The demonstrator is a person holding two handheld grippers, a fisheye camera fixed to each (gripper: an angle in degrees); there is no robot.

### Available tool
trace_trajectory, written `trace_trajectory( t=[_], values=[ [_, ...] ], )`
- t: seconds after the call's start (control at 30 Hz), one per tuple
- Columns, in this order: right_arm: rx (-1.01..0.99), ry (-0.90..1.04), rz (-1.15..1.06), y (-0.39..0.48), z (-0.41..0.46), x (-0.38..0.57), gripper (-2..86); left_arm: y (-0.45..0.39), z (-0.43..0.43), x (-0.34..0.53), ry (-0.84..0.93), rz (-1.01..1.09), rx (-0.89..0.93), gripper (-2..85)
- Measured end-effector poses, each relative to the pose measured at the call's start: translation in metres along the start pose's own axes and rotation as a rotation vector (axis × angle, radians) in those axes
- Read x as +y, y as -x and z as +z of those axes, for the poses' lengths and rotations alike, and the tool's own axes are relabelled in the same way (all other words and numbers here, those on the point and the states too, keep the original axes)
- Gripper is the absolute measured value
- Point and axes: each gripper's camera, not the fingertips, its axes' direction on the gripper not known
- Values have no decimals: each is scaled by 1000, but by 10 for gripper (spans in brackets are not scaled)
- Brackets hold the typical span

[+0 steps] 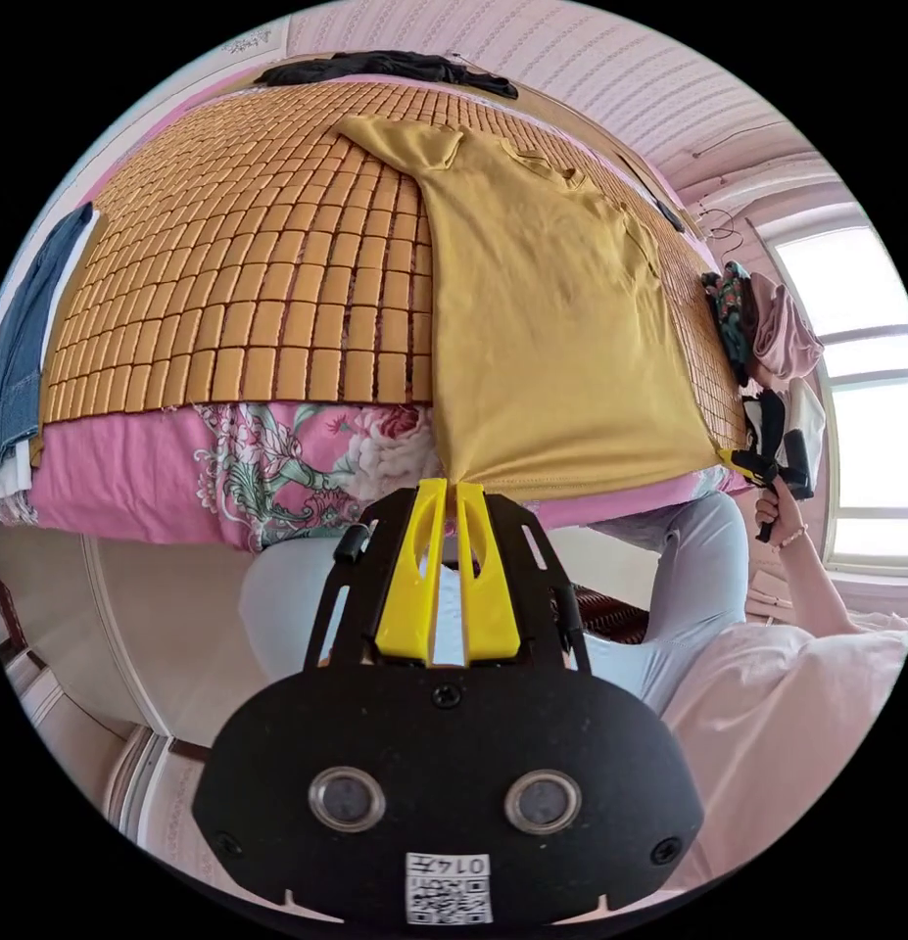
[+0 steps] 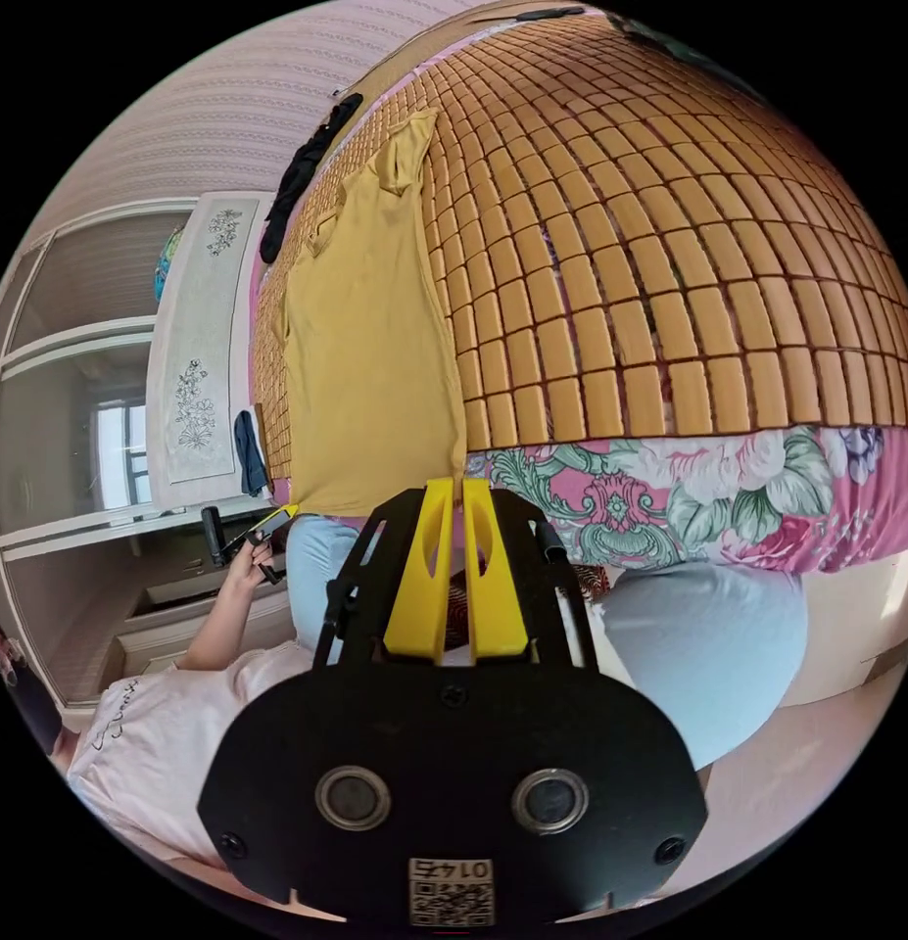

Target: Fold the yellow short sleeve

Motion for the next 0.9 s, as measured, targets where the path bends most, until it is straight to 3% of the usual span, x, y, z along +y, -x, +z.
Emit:
trace_trajectory(
  t=[0.17, 0.3, 0.47, 0.73, 0.9],
  values=[
    [55, 84, -30, 4, -7, 5, 10, 1, 19, 21, 56, 62, -44, -2],
    [141, 112, -53, 8, -12, -7, 15, 17, 19, 30, -6, 22, -38, 15],
    [255, -72, -189, 31, -55, -75, 36, 22, -3, 19, -124, 74, -132, 29],
    [328, -357, -297, 69, -75, -255, 92, -58, 49, -126, -215, 378, -68, 29],
    [305, -359, -265, 61, -60, -331, 88, -120, 103, -202, -219, 527, 53, 23]
  ],
)
